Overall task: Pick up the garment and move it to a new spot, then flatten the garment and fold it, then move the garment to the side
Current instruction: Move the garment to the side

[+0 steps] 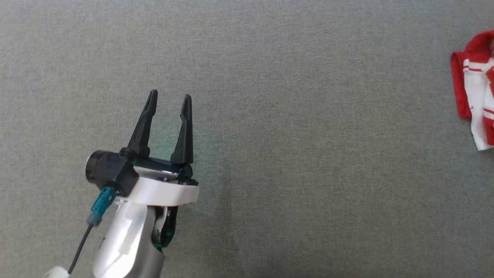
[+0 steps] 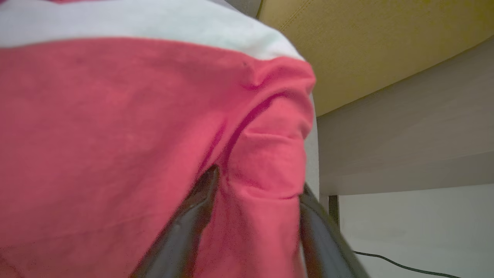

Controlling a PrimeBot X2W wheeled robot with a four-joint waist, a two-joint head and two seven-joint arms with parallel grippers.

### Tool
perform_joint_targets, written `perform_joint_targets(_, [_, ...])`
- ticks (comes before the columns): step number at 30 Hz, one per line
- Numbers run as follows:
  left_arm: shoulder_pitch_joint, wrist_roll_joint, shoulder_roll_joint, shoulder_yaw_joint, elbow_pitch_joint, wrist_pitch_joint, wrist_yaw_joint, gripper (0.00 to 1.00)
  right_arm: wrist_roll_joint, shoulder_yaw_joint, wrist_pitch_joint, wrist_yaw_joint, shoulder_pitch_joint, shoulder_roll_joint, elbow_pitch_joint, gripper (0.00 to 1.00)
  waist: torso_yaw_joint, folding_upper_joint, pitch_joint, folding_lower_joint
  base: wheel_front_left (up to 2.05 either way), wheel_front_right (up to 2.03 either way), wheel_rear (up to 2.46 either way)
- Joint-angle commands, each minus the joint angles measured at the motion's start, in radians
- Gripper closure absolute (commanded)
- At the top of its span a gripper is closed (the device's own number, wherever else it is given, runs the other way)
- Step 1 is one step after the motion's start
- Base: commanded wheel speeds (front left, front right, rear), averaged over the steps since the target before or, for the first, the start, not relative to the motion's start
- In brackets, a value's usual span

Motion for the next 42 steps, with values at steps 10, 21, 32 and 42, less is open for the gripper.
perform_joint_targets(10, [-0.017,0.015,0.008,0.041,-0.016,-0.005,-0.001,0.0,-0.141,-0.195,-0.065,-0.001,-0.015,0.066,-0.106,0.0,-0.028,0.0,-0.053,-0.0001,0.0,0.0,0.0])
perform_joint_targets(21, [0.025,0.014,0.008,0.06,-0.022,-0.005,0.009,0.0,-0.198,-0.27,-0.182,-0.001,-0.025,0.294,-0.316,0.0,-0.05,0.0,-0.142,-0.0001,0.0,0.0,0.0])
perform_joint_targets(32, [0.063,0.018,0.008,0.08,-0.044,-0.005,0.015,0.0,-0.11,-0.242,-0.253,-0.001,0.065,0.461,-0.485,0.0,-0.054,0.0,-0.205,-0.0001,0.0,0.0,0.0])
perform_joint_targets(42, [0.138,0.002,0.008,0.084,-0.052,-0.005,0.029,0.0,-0.053,-0.228,-0.34,-0.001,0.329,0.699,-0.553,0.0,-0.041,0.0,-0.278,-0.0001,0.0,0.0,0.0])
